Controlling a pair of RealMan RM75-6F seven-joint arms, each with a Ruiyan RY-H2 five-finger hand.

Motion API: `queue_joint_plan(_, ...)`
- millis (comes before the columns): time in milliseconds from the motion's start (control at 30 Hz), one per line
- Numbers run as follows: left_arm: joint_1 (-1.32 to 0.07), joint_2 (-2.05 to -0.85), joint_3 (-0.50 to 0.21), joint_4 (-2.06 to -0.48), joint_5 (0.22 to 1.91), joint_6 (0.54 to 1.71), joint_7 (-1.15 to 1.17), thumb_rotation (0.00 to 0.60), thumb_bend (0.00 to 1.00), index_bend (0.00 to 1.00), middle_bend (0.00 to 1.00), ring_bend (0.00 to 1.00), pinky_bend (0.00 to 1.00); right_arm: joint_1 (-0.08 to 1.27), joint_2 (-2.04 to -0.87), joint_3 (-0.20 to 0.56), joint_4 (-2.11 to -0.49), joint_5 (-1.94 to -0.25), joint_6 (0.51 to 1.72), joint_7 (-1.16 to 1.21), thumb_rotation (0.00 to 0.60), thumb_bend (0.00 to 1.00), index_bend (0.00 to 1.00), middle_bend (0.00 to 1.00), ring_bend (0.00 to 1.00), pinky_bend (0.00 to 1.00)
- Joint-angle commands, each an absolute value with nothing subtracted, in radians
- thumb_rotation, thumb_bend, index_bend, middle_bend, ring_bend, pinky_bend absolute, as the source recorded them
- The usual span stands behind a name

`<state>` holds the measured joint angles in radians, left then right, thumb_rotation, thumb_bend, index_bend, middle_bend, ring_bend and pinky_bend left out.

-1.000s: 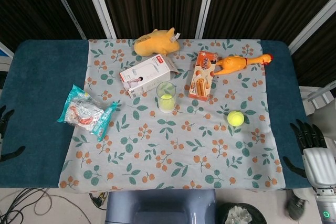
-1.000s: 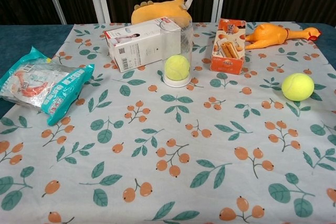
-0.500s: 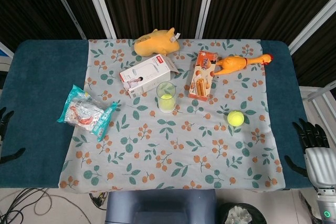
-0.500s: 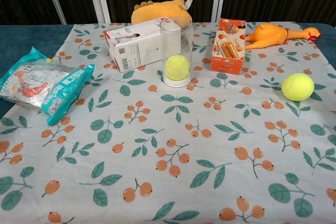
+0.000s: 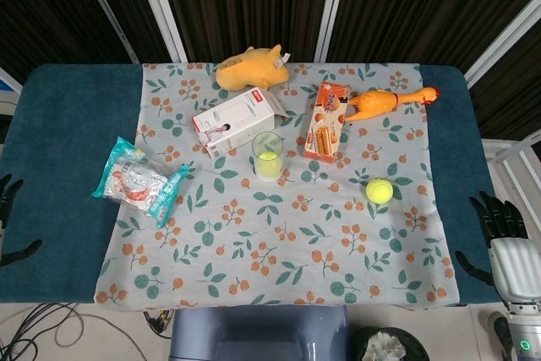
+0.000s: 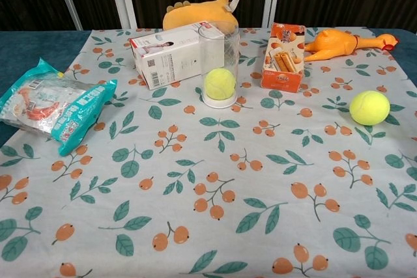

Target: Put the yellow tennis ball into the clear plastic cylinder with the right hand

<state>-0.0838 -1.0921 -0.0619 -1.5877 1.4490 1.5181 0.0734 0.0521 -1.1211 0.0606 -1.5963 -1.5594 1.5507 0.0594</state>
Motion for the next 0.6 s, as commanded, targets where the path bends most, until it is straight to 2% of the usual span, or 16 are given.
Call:
queue_joint_plan(33,-0.084,-1.086,-0.064,-1.587,1.444,1.512,0.064,0.6,0.0,0.08,0.0,0.0,0.06,0.068,-1.066,0.055,-1.674,-1.522,1.482,0.084,0.6,0.29,0.05,0.0,0.02,0.0)
queue_joint_plan(133,-0.084,-1.085,-0.069,-1.588,1.438,1.513,0.061,0.6,0.0,0.08,0.0,0.0,0.06,0.11,-1.026,0.082,-1.729,-1.482,1.414,0.071,0.6,0.29,0.05,0.0,0.02,0.0)
queue_joint_plan(333,-0.081,-1.084,-0.07,-1.587,1.442,1.516,0.055,0.6,0.0,0.08,0.0,0.0,0.06,0.246,-0.964,0.149,-1.818,-1.322,1.177,0.035,0.6,0.25,0.05,0.0,0.02,0.0)
queue_joint_plan(600,-0.087,-1.088,-0.08,-1.577,1.42,1.5,0.06,0.6,0.0,0.08,0.0,0.0,0.06,0.422,-1.029,0.21,-1.776,-1.112,0.961,-0.083,0.6,0.25,0.05,0.0,0.02,0.0)
